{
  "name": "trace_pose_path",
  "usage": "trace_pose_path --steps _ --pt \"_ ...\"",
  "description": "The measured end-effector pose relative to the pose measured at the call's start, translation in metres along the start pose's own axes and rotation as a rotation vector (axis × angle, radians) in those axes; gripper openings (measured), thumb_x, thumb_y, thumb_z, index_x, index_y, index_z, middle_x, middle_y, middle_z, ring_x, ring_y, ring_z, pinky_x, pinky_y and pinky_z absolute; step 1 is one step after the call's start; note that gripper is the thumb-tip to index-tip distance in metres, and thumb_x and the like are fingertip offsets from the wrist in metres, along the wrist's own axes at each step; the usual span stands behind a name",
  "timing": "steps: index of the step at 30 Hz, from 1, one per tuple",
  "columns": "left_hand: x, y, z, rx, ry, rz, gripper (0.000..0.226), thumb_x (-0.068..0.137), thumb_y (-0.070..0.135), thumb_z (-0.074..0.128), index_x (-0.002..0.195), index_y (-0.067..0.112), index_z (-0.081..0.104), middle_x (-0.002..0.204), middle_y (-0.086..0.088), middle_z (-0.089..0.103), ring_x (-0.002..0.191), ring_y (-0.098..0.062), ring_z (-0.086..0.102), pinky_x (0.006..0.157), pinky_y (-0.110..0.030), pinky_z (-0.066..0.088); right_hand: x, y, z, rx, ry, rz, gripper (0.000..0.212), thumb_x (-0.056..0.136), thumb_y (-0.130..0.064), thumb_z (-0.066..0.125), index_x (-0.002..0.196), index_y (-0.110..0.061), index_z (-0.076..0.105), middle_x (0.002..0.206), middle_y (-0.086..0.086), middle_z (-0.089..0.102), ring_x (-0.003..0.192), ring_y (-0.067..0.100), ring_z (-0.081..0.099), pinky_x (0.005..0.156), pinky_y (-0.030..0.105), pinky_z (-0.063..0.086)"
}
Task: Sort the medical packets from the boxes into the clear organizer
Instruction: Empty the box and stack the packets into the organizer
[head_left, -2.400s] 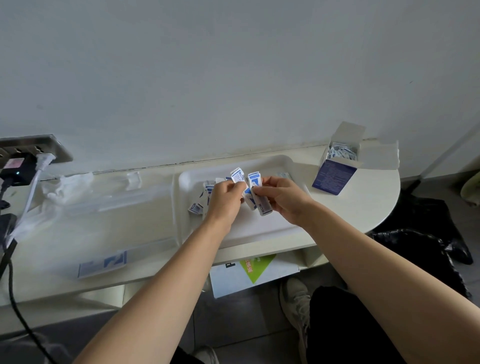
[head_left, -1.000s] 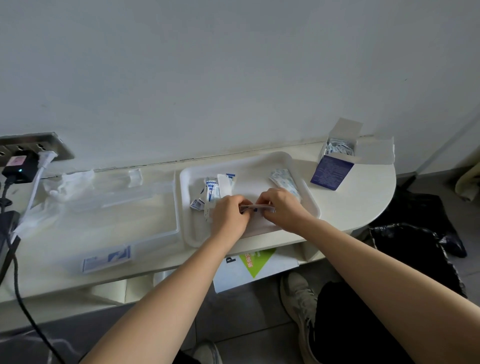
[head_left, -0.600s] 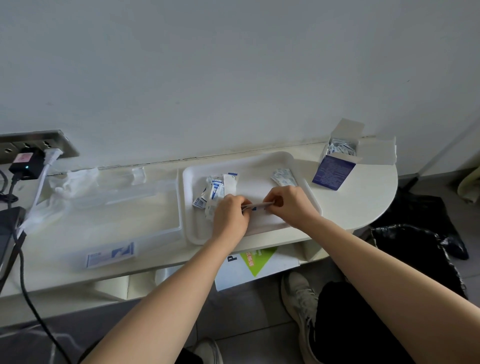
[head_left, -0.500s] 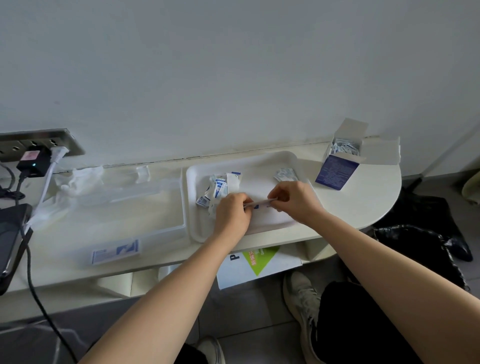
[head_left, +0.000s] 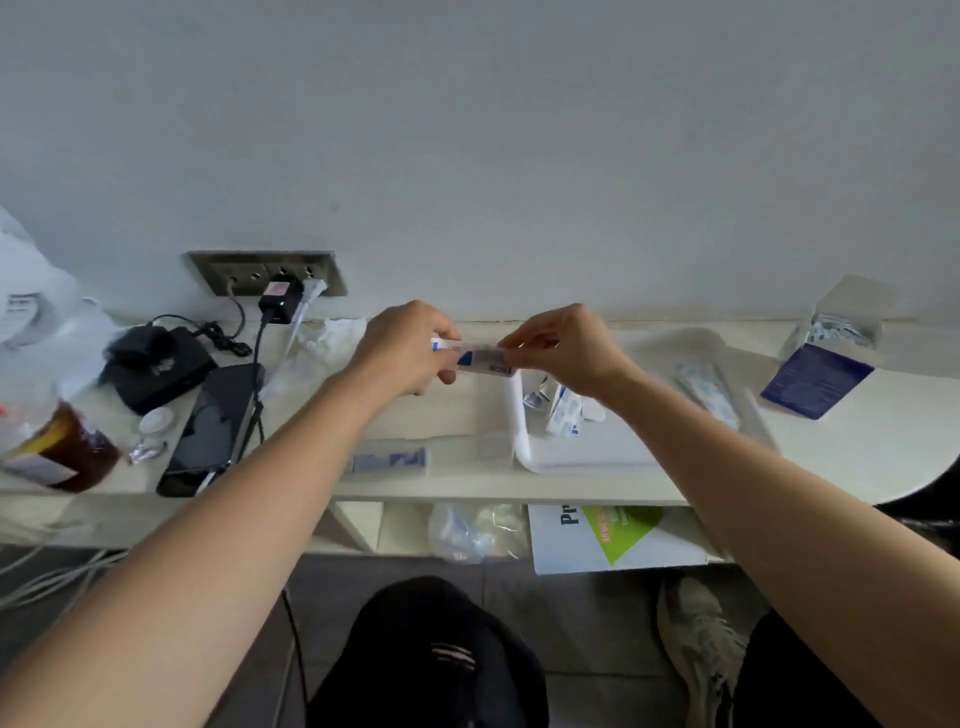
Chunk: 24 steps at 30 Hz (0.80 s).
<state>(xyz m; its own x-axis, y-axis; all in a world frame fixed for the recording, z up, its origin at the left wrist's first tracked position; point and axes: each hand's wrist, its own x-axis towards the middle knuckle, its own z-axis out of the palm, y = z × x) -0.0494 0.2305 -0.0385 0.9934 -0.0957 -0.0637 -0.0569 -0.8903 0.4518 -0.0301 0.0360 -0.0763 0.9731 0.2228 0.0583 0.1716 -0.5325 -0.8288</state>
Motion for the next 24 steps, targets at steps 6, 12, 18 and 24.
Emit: trace_pose_path --steps 6,12,18,24 --pt "-0.023 -0.076 -0.026 0.140 -0.116 -0.223 0.025 0.083 0.042 0.067 0.083 0.017 0.067 0.064 0.008 0.071 0.049 -0.008 0.058 0.047 -0.019 0.038 0.021 -0.042 0.074 -0.105 -0.246 0.117 0.012 0.078 -0.015 0.075 0.088 -0.019 0.076 0.065 0.002 0.066 0.052 0.008 0.051 0.052 0.020 0.045" --pt "-0.026 -0.098 -0.015 0.225 0.015 -0.208 0.016 0.084 0.030 0.067 0.083 0.016 0.074 0.088 -0.002 0.073 0.096 -0.024 0.065 0.074 -0.026 0.049 0.028 -0.038 0.093 -0.100 -0.295 0.226 0.011 0.077 -0.012 0.076 0.088 -0.015 0.076 0.083 0.012 0.073 0.066 0.014 0.058 0.068 0.028 0.056" --pt "-0.024 -0.099 -0.014 0.139 0.121 -0.180 0.010 0.087 0.021 0.067 0.096 0.019 0.070 0.105 0.002 0.068 0.105 -0.023 0.060 0.083 -0.028 0.045 0.040 -0.035 0.114 -0.203 -0.328 0.297 0.010 0.074 -0.013 0.080 0.082 -0.010 0.076 0.064 0.002 0.068 0.054 0.009 0.058 0.049 0.016 0.047" --pt "-0.027 -0.104 -0.003 0.091 0.105 -0.164 0.011 0.086 0.017 0.066 0.097 0.019 0.069 0.097 0.003 0.068 0.098 -0.021 0.061 0.074 -0.025 0.041 0.042 -0.028 0.138 -0.355 -0.379 0.305 0.010 0.074 -0.010 0.078 0.085 -0.009 0.076 0.073 0.007 0.073 0.055 0.010 0.063 0.071 0.023 0.058"
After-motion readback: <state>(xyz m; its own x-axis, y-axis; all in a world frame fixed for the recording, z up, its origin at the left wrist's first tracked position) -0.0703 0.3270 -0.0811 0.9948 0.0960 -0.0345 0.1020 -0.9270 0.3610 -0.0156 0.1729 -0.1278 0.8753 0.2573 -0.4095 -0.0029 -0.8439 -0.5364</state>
